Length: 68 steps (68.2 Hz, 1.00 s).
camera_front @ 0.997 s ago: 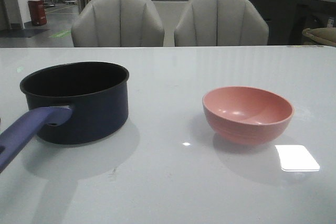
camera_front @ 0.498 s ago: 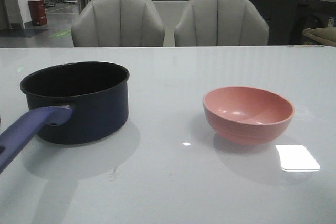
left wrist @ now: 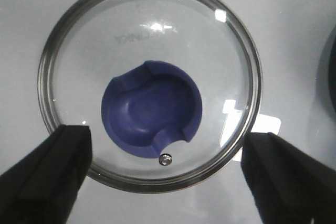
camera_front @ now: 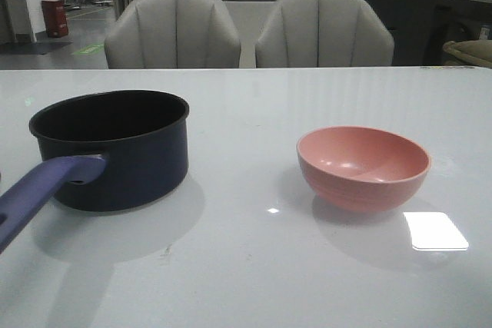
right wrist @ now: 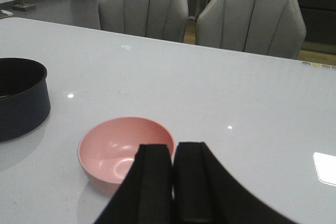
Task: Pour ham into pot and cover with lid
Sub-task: 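Grasp the glass lid by its purple knob and lift it with left gripper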
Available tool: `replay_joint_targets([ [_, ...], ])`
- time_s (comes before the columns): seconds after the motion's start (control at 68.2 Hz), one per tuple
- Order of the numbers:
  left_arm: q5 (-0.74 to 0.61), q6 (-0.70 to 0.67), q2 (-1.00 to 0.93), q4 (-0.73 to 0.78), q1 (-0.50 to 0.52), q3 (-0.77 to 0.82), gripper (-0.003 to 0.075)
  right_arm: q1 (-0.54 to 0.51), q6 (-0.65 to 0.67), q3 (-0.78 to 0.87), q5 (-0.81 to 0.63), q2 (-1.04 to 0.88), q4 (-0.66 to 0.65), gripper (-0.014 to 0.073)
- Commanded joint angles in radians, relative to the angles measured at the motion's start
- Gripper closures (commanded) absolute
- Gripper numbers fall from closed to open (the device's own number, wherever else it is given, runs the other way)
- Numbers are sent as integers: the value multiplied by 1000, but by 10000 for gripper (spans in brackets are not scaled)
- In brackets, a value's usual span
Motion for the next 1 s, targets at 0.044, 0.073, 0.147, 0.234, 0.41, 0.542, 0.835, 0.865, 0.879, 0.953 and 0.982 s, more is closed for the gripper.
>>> replay_joint_targets([
  [0.044, 20, 10, 25, -4, 2, -68, 95, -1, -7, -27, -87, 6, 6, 435],
  [0.073, 24, 10, 35, -4, 2, -74, 95, -1, -7, -27, -87, 6, 6, 435],
  [0.147, 29, 11, 62, -1, 5, -81, 95, -1, -7, -27, -87, 6, 6, 435],
  [0.234, 29, 13, 86, -10, 16, -83, 95, -1, -7, -27, -87, 6, 6, 435],
  [0.41, 29, 16, 117, -10, 35, -83, 95, -1, -7, -27, -87, 6, 6, 435],
  [0.542, 31, 41, 131, -18, 37, -92, 100, -1, -7, -27, -87, 6, 6, 435],
  [0.835, 18, 41, 131, -18, 37, -92, 346, -1, -7, -27, -87, 6, 6, 435],
  [0.865, 17, 41, 131, -18, 37, -92, 370, -1, -7, -27, -87, 6, 6, 435],
  [0.879, 15, 41, 131, -18, 37, -92, 377, -1, -7, -27, -87, 6, 6, 435],
  [0.953, 15, 41, 131, -18, 37, -92, 389, -1, -7, -27, -87, 6, 6, 435],
  [0.982, 15, 41, 131, -18, 37, -92, 389, -1, -7, -27, -87, 6, 6, 435],
])
